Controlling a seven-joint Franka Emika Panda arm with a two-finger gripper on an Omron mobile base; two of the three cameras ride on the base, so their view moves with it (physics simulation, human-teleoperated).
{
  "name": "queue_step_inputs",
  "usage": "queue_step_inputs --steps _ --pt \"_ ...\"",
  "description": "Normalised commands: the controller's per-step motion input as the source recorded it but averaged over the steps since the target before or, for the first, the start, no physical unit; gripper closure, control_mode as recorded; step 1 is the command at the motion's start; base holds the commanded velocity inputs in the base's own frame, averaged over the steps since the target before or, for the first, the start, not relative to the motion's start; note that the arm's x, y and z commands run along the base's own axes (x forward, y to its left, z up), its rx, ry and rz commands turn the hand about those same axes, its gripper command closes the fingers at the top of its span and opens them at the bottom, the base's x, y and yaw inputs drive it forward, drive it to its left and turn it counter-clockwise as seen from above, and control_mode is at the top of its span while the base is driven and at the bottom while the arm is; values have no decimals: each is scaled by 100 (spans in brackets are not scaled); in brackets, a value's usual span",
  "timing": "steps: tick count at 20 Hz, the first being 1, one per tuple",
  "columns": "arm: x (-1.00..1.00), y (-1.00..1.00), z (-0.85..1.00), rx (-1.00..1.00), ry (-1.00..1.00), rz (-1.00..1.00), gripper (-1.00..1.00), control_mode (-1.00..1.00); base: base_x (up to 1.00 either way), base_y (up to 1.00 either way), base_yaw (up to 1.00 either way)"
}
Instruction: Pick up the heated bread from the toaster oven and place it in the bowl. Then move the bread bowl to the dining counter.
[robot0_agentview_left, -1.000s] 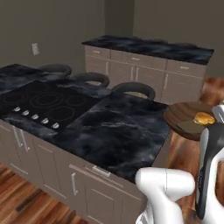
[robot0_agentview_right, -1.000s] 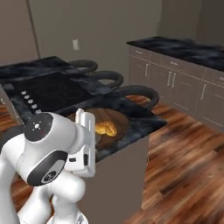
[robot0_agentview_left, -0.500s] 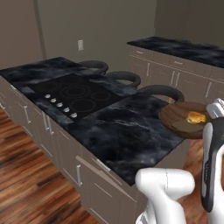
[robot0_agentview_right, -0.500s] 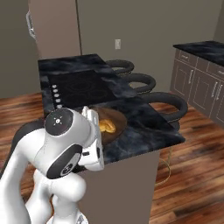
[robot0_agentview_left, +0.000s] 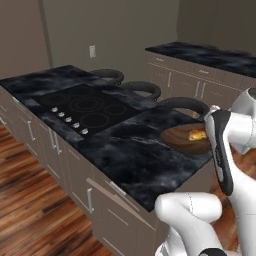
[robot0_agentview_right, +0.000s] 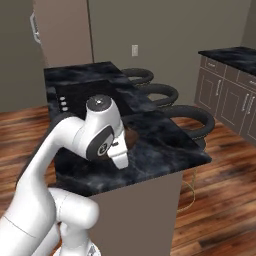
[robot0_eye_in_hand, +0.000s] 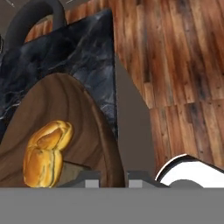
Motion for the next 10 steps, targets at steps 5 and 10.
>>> queue_step_inputs --steps 5,10 --pt "100 39 -74 0 0 4 100 -100 0 0 0" --pt "100 31 -67 0 0 3 100 -100 0 0 0"
